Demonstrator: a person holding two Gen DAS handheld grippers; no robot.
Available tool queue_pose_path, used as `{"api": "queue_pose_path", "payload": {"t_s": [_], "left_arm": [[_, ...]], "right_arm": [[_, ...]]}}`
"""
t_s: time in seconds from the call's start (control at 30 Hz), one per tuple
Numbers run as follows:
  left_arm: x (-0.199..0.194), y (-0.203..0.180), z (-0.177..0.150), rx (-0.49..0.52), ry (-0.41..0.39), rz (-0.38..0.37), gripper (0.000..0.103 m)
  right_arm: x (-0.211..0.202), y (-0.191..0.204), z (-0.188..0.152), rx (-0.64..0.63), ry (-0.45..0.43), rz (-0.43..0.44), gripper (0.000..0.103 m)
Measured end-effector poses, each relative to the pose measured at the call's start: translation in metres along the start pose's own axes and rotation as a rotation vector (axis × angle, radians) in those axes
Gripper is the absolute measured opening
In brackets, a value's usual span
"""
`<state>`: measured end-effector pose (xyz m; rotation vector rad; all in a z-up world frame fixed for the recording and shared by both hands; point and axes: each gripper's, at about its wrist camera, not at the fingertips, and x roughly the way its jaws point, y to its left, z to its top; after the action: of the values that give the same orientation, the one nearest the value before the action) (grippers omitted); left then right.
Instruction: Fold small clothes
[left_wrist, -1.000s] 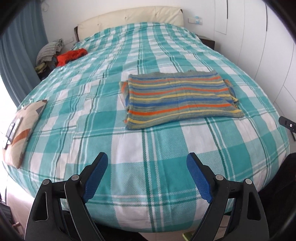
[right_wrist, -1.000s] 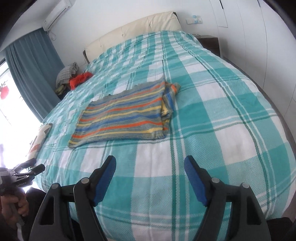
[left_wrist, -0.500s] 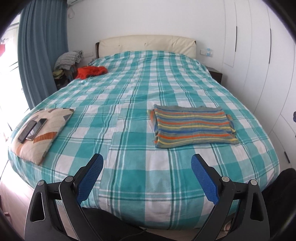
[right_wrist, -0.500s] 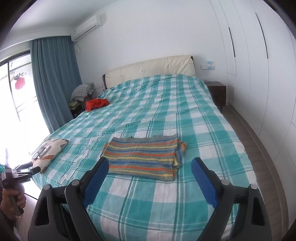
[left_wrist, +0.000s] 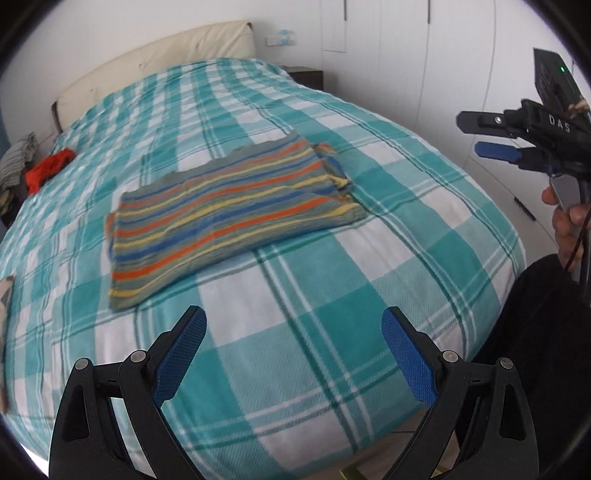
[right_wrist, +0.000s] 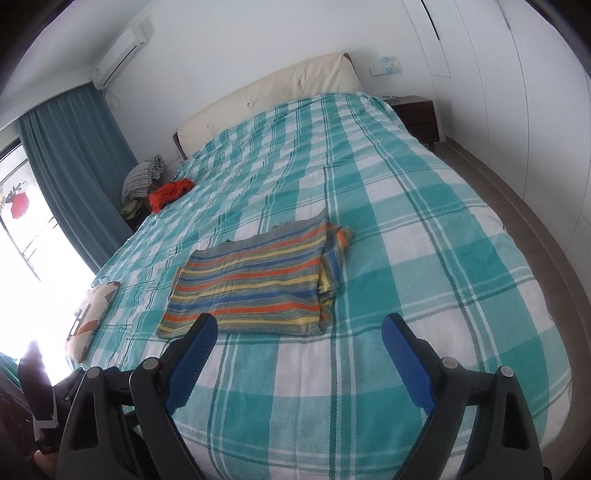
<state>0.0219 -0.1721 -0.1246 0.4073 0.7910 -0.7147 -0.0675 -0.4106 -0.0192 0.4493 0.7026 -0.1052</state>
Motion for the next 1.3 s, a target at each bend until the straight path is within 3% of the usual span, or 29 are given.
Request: {"api": "queue_pose_path", "payload": {"t_s": [0.1,0.17,0.27,0.37,0.4,0.43,0.47,0.5,0.6,0.7,0.73,0.77,0.8,0.83,0.93,1.07,1.2,1.3], "left_arm": [[0.054,-0.026,0.031,0.123,0.000,-0.002,0.096],[0.088,-0.039,0.048,0.171,0.002,-0.016,0.096],[0.140,-0.051,0.066,0.214,0.043,0.022,0.095],[0.172,-0.053,0.072,0.190,0.085,-0.013,0.081],[0.172,-0.051,0.072,0.165,0.069,-0.046,0.069],[0.172,-0.050,0.073,0.146,0.063,-0.050,0.040],[0.174,-0.051,0.075,0.137,0.066,-0.025,0.019],[0.175,-0.051,0.077,0.130,0.070,0.010,0.009],[0.168,-0.040,0.080,0.027,0.064,-0.063,0.008],[0.155,-0.031,0.079,-0.036,0.037,-0.128,0.007],[0.153,-0.029,0.078,-0.050,0.035,-0.143,0.007],[0.152,-0.027,0.079,-0.065,0.035,-0.157,0.007],[0.150,-0.022,0.079,-0.086,0.033,-0.167,0.007],[0.145,-0.016,0.079,-0.113,0.026,-0.177,0.007],[0.115,0.024,0.076,-0.243,-0.029,-0.211,0.007],[0.068,0.099,0.057,-0.438,-0.091,-0.214,0.007],[0.050,0.169,0.019,-0.606,-0.077,-0.150,0.007],[0.053,0.211,-0.009,-0.694,-0.041,-0.080,0.007]], "right_arm": [[0.033,-0.025,0.011,0.027,0.067,0.035,0.090],[0.056,-0.040,0.022,0.019,0.114,0.048,0.090],[0.093,-0.065,0.040,0.028,0.184,0.079,0.090],[0.137,-0.091,0.054,0.059,0.278,0.132,0.090],[0.152,-0.098,0.058,0.067,0.305,0.144,0.090],[0.166,-0.103,0.062,0.075,0.329,0.163,0.090],[0.181,-0.107,0.066,0.082,0.349,0.182,0.090],[0.197,-0.110,0.070,0.090,0.365,0.198,0.090],[0.248,-0.113,0.081,0.143,0.427,0.265,0.090],[0.290,-0.107,0.097,0.201,0.402,0.291,0.088],[0.302,-0.102,0.102,0.218,0.390,0.301,0.077],[0.315,-0.095,0.108,0.236,0.402,0.313,0.066],[0.327,-0.087,0.111,0.238,0.430,0.297,0.031],[0.335,-0.076,0.115,0.205,0.451,0.227,0.014],[0.327,-0.027,0.136,0.061,0.405,0.175,0.014],[0.308,0.063,0.152,-0.097,0.366,0.262,0.014],[0.330,0.151,0.143,-0.177,0.392,0.329,0.014],[0.363,0.198,0.121,-0.186,0.432,0.329,0.014]]}}
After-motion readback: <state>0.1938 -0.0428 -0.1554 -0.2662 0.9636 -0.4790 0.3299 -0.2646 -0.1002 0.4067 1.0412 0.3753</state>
